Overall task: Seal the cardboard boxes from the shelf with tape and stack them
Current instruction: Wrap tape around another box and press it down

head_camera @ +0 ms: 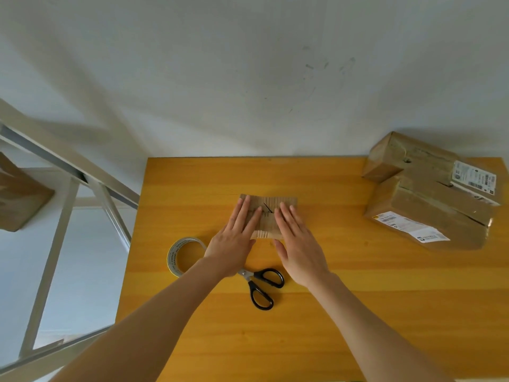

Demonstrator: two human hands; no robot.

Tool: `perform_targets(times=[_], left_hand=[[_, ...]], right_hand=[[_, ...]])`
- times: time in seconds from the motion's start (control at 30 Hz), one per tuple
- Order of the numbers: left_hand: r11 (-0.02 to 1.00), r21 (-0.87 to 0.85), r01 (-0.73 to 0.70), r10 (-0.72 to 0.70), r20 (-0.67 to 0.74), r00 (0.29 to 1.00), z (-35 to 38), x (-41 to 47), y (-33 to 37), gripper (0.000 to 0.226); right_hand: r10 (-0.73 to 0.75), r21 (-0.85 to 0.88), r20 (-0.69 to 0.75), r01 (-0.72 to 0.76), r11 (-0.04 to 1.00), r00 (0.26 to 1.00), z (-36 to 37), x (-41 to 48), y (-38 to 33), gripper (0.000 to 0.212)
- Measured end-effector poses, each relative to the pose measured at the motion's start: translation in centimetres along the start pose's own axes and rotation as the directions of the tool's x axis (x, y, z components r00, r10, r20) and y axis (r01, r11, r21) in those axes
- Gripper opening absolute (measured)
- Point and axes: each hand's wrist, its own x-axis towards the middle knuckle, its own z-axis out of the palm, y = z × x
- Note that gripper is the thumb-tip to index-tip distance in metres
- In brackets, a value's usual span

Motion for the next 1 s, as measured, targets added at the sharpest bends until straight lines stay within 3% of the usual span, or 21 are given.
perform_targets(times=[0.13, 0.23, 0.33, 0.53, 0.63, 0.7, 0.77, 0.87, 1.0], left_hand=[[0.997, -0.067, 0.03, -0.028, 0.036, 0.999, -0.5, 0.1, 0.6, 0.08], [0.994, -0.094, 0.055, -0.051, 0.048, 0.998, -1.3, -0.2, 0.5, 0.085], [0.956, -0.229, 0.183, -0.16, 0.113, 0.981, -1.9, -0.4, 0.8, 0.099], [0.898, -0.331, 0.288, -0.204, 0.265, 0.942, -2.1, 0.0, 0.7, 0.107], [0.873, -0.409, 0.266, -0.175, 0.245, 0.954, -2.9, -0.1, 0.2, 0.111], [0.871, -0.426, 0.244, -0.171, 0.201, 0.964, -3.7, -0.6, -0.7, 0.112], [0.886, -0.398, 0.238, -0.197, 0.142, 0.97, -4.3, -1.7, -2.0, 0.091], [0.938, -0.303, 0.166, -0.188, -0.043, 0.981, -4.4, -4.3, -4.2, 0.037], [0.984, -0.18, 0.011, -0.03, -0.101, 0.994, -3.0, -8.0, -6.4, 0.017]], right_hand=[[0.048, 0.151, -0.005, -0.047, 0.988, 0.999, 0.0, -0.1, -0.5, 0.069], [0.153, 0.41, -0.05, -0.119, 0.904, 0.987, -0.9, 0.1, -1.4, 0.077], [0.274, 0.517, -0.063, -0.203, 0.831, 0.96, -1.3, 0.1, -2.3, 0.09], [0.34, 0.498, -0.036, -0.278, 0.821, 0.94, -0.8, 0.7, -3.6, 0.093], [0.356, 0.481, -0.02, -0.303, 0.823, 0.934, -1.2, 0.8, -3.9, 0.086], [0.36, 0.383, -0.09, -0.301, 0.873, 0.929, -1.6, 0.5, -4.2, 0.079], [0.319, 0.246, -0.179, -0.271, 0.931, 0.931, -1.7, -0.1, -4.6, 0.071], [0.202, 0.153, -0.251, -0.167, 0.974, 0.947, -1.6, -1.2, -5.8, 0.057], [0.037, 0.117, -0.226, -0.011, 0.993, 0.973, 0.1, -2.4, -8.2, 0.045]])
